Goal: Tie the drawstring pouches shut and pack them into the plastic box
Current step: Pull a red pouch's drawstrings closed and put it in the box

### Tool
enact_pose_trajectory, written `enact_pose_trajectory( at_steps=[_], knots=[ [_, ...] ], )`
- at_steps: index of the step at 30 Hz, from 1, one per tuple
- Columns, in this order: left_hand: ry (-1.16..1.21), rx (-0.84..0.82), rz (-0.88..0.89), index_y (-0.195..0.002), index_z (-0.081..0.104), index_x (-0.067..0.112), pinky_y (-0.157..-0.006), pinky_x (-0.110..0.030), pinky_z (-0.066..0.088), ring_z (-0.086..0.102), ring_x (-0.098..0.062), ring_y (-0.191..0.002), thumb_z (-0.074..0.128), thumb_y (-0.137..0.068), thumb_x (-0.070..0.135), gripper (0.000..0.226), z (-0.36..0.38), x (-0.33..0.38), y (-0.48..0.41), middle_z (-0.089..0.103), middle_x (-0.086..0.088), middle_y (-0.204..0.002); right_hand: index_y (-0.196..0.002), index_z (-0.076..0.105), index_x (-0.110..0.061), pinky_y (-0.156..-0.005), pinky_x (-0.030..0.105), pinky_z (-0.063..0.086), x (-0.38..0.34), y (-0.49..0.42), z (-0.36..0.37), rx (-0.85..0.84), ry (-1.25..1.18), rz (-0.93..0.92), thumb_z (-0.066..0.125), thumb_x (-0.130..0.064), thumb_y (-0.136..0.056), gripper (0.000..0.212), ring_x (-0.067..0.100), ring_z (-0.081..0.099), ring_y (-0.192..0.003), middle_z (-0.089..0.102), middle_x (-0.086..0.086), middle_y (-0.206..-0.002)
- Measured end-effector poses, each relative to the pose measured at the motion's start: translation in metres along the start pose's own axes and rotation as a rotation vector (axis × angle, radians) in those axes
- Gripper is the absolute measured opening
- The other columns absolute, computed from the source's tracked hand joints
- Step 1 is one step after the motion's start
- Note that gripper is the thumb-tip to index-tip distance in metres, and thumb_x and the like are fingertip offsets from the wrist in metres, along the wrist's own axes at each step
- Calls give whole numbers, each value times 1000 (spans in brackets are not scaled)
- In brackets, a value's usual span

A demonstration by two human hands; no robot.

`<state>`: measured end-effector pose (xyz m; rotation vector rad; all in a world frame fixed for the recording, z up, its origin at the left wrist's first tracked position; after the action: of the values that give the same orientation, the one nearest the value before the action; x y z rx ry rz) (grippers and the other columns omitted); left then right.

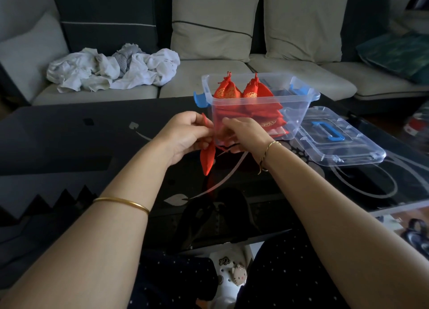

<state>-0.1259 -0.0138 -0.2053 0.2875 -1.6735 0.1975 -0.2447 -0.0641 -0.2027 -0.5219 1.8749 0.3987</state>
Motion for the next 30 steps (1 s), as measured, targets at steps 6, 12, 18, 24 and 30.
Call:
enact_pose_trajectory(
  at_steps=[6,12,18,24,30],
  knots=[
    [-455,-8,365,-81,57,24,-69,-29,56,62,-11,-73,59,-85,-2,26,16,29,10,61,6,-78,-92,60,-7,-68,31,49,3,-3,14,-54,-175,-8,40,3,-91,22,18,55,-72,56,9,-77],
    [-665,129,603,-96,59,17,-78,-31,51,59,-12,-81,59,-84,1,20,20,43,19,61,5,-86,-92,60,-7,-70,30,45,14,-1,19,-158,-440,118,43,-7,-94,17,18,56,-69,58,9,-77],
    [-651,223,657,-99,65,16,-80,-31,51,62,-12,-84,64,-82,4,21,14,48,23,66,4,-85,-89,60,-14,-77,32,46,20,1,23,-273,-477,164,48,-13,-95,13,17,56,-79,59,5,-84],
    [-473,233,496,-91,71,14,-71,-21,51,63,-5,-72,66,-84,7,11,3,38,14,67,5,-77,-89,57,-10,-74,34,50,20,-3,17,-188,-485,170,45,-17,-96,16,20,57,-74,60,7,-80],
    [-363,303,241,-84,64,11,-80,-38,56,68,-18,-82,60,-89,10,7,-15,15,7,70,-6,-85,-87,53,-13,-77,37,52,28,-9,8,-70,-454,170,40,-22,-98,19,21,62,-71,62,4,-70]
  ],
)
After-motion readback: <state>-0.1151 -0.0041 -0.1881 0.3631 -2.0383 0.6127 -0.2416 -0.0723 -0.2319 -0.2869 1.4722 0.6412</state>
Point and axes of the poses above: each hand's wrist, its own y-axis away from the middle knuckle, its own z-axis out of the palm, x = y × z, the point moved 8 cm from there along -y, towards the middle knuckle
